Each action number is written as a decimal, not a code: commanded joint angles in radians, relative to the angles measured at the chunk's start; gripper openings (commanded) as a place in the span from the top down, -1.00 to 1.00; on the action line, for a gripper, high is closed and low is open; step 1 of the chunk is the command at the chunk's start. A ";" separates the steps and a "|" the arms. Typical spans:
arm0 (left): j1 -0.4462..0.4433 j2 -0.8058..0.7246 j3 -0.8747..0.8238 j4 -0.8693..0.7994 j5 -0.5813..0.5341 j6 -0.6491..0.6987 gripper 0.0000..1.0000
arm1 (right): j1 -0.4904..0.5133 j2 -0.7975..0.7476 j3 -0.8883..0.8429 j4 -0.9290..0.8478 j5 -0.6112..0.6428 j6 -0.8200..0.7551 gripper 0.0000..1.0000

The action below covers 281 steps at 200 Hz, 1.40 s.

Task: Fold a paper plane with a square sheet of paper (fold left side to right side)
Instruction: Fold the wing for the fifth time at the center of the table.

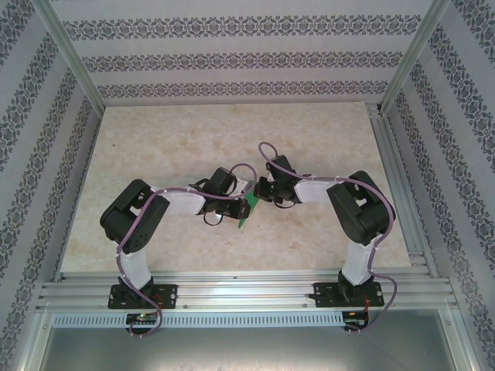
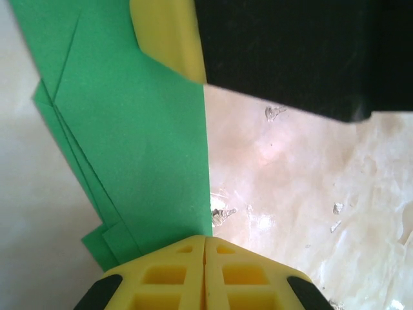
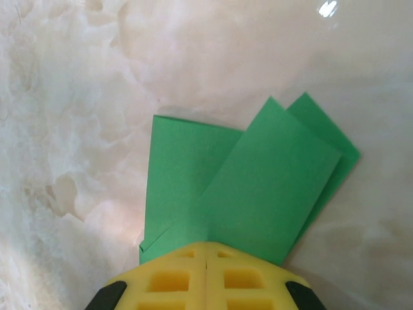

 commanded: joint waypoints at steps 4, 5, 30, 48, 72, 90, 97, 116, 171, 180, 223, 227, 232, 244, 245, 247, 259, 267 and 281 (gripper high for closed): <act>-0.023 0.029 -0.072 -0.206 -0.033 0.022 0.82 | -0.084 0.058 0.030 -0.022 0.213 -0.059 1.00; -0.022 0.029 -0.071 -0.206 -0.033 0.021 0.82 | -0.084 0.058 0.030 -0.023 0.213 -0.059 1.00; -0.024 0.026 -0.077 -0.207 -0.040 0.019 0.82 | -0.094 0.070 0.058 -0.039 0.232 -0.074 1.00; -0.023 0.021 -0.083 -0.202 -0.040 0.019 0.82 | -0.105 0.077 0.071 -0.046 0.244 -0.083 1.00; -0.023 0.015 -0.086 -0.201 -0.042 0.019 0.82 | -0.124 0.081 0.075 -0.045 0.263 -0.094 1.00; -0.023 0.013 -0.086 -0.200 -0.041 0.019 0.82 | -0.138 0.087 0.086 -0.046 0.269 -0.105 1.00; -0.023 0.013 -0.087 -0.200 -0.041 0.019 0.82 | -0.145 0.084 0.091 -0.048 0.264 -0.112 1.00; -0.023 0.009 -0.085 -0.200 -0.040 0.017 0.82 | -0.158 0.032 0.111 -0.074 0.261 -0.131 1.00; -0.024 0.003 -0.077 -0.197 -0.040 0.013 0.82 | -0.114 -0.205 0.079 -0.165 0.154 -0.121 0.98; -0.023 0.002 -0.074 -0.200 -0.044 0.012 0.82 | -0.082 -0.224 0.044 -0.141 0.128 -0.081 0.98; -0.023 -0.003 -0.073 -0.202 -0.044 0.013 0.82 | 0.015 -0.193 -0.100 0.133 0.021 0.161 0.98; -0.023 -0.003 -0.073 -0.200 -0.043 0.014 0.82 | 0.018 -0.183 -0.096 0.134 0.019 0.165 0.98; -0.024 -0.001 -0.071 -0.201 -0.041 0.014 0.82 | 0.025 -0.170 -0.091 0.136 0.017 0.168 0.98; -0.024 -0.001 -0.068 -0.203 -0.041 0.017 0.82 | 0.036 -0.143 -0.081 0.145 0.011 0.175 0.98; -0.024 -0.001 -0.068 -0.202 -0.041 0.017 0.82 | 0.036 -0.141 -0.081 0.145 0.010 0.175 0.98; -0.023 -0.001 -0.069 -0.202 -0.041 0.018 0.82 | 0.037 -0.136 -0.080 0.145 0.010 0.175 0.98; -0.023 -0.003 -0.066 -0.200 -0.042 0.016 0.82 | 0.039 -0.107 -0.079 0.162 0.000 0.185 0.98; -0.023 -0.002 -0.065 -0.199 -0.040 0.014 0.82 | 0.040 -0.087 -0.077 0.166 -0.003 0.189 0.98; -0.023 -0.003 -0.065 -0.190 -0.035 0.010 0.81 | 0.040 -0.047 -0.072 0.170 -0.004 0.189 0.98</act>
